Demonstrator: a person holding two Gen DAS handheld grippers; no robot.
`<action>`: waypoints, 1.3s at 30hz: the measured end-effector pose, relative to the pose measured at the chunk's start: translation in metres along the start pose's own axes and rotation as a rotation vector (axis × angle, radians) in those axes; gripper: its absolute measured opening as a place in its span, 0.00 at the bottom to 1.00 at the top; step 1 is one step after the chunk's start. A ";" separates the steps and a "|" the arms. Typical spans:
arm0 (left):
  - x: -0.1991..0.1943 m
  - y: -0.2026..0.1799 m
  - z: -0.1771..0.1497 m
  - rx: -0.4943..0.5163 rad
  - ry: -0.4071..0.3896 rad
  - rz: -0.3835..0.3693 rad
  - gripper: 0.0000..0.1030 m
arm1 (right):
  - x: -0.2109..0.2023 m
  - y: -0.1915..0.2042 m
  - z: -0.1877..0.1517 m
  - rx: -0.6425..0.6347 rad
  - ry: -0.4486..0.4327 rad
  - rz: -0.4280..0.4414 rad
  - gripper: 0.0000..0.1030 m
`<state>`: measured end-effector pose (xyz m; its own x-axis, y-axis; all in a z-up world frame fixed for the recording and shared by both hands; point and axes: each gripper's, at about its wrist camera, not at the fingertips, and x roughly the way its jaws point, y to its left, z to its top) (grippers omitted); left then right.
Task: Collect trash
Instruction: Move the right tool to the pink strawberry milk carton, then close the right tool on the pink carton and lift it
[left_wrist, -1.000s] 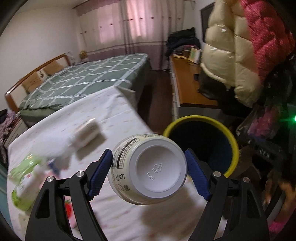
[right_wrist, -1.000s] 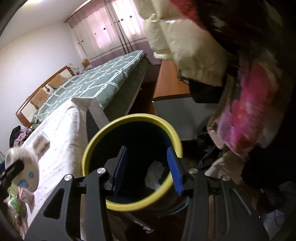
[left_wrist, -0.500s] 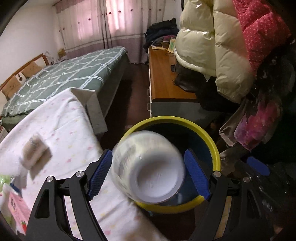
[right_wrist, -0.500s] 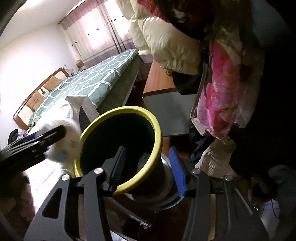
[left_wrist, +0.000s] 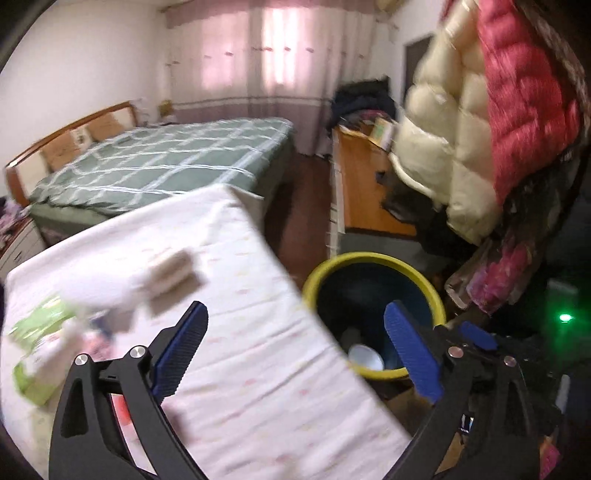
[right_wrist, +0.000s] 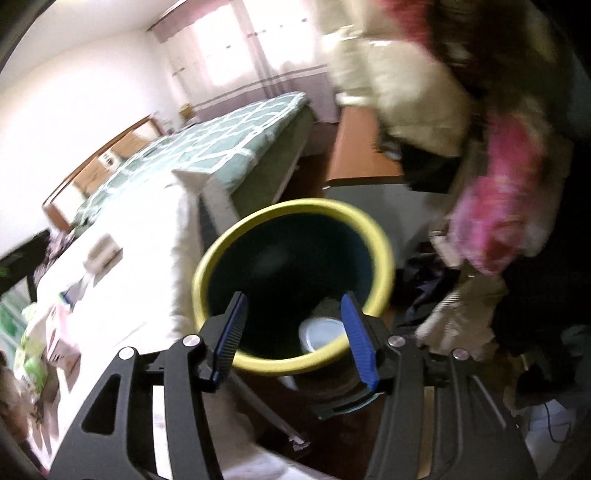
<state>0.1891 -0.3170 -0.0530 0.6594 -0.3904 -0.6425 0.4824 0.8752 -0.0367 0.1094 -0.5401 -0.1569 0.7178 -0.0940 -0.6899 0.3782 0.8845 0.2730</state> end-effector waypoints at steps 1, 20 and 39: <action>-0.010 0.011 -0.003 -0.014 -0.010 0.016 0.93 | 0.002 0.008 -0.002 -0.015 0.008 0.012 0.50; -0.182 0.238 -0.116 -0.349 -0.143 0.393 0.93 | -0.006 0.238 -0.079 -0.430 0.096 0.321 0.50; -0.184 0.253 -0.133 -0.393 -0.148 0.372 0.93 | 0.054 0.288 -0.068 -0.520 0.147 0.333 0.68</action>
<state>0.1128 0.0149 -0.0460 0.8317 -0.0458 -0.5534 -0.0310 0.9912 -0.1286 0.2175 -0.2591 -0.1608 0.6466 0.2555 -0.7188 -0.2114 0.9654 0.1529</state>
